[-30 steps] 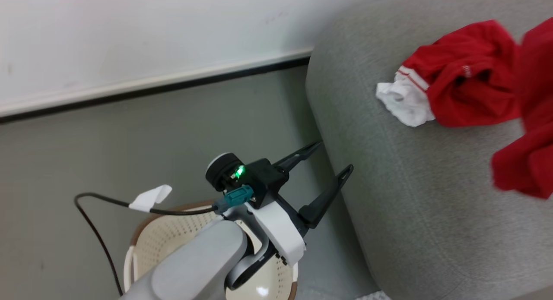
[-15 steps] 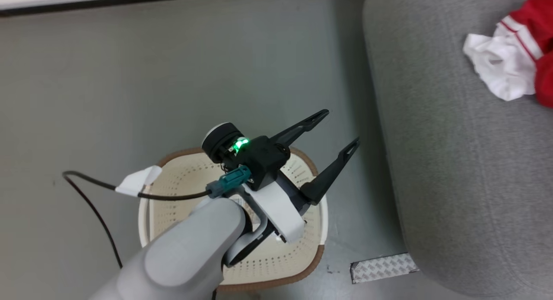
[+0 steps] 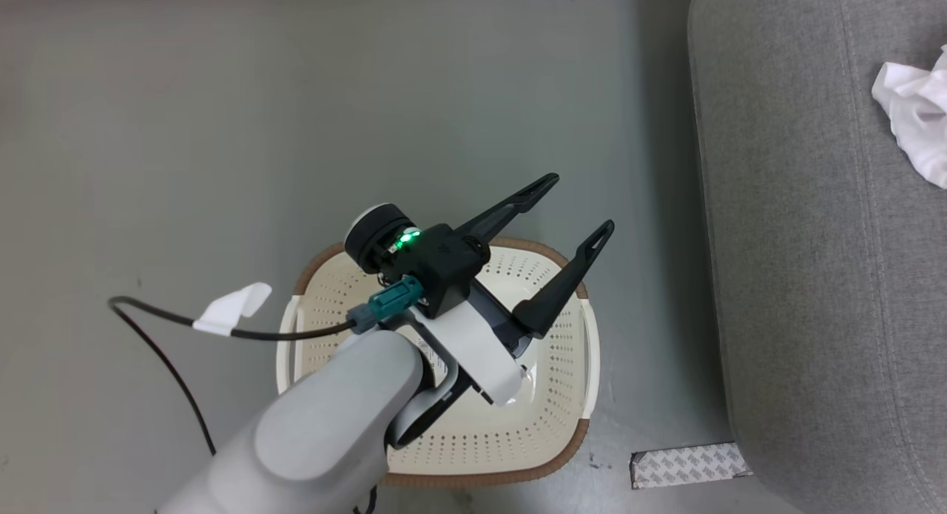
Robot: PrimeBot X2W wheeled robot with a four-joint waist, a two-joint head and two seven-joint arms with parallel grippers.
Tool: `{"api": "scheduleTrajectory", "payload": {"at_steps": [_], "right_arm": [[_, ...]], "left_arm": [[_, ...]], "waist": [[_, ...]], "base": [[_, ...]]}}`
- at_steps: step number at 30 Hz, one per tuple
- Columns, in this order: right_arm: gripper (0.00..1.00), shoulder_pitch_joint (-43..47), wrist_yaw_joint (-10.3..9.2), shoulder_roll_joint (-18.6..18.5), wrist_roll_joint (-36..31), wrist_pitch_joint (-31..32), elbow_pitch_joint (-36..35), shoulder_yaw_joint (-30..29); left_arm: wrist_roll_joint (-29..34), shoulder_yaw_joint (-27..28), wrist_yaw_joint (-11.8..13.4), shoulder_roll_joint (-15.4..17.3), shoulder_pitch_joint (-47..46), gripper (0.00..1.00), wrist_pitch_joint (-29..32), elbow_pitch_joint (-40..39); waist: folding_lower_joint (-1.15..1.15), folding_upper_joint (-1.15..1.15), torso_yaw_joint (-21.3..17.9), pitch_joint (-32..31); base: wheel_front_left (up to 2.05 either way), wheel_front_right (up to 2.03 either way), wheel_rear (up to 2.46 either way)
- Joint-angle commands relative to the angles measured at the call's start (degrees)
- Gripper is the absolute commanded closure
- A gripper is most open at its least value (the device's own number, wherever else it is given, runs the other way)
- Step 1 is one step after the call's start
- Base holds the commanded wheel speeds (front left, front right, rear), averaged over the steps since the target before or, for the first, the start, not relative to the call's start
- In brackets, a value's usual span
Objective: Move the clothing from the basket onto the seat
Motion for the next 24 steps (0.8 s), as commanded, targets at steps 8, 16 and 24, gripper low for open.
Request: {"api": "scheduleTrajectory", "payload": {"at_steps": [8,16,24], "right_arm": [[0.00,2.6,0.03,-1.1,5.0,4.6,0.3,4.6],[0.00,6.1,0.03,-2.4,6.2,5.5,-2.4,9.6],[0.00,11.2,0.03,-2.5,6.5,3.6,-9.0,14.3]], "left_arm": [[0.0,0.8,0.2,0.3,1.0,0.00,-1.0,0.7],[-1.3,1.8,0.6,0.1,4.2,0.00,-1.4,2.6],[-3.7,4.8,2.4,0.8,9.2,0.00,-1.4,3.4]], "waist": [[0.00,0.00,-1.3,-3.0],[0.00,0.00,-2.9,-10.4],[0.00,0.00,-3.4,-20.1]], "base": [[0.00,0.00,0.00],[0.00,0.00,0.00],[0.00,0.00,0.00]]}}
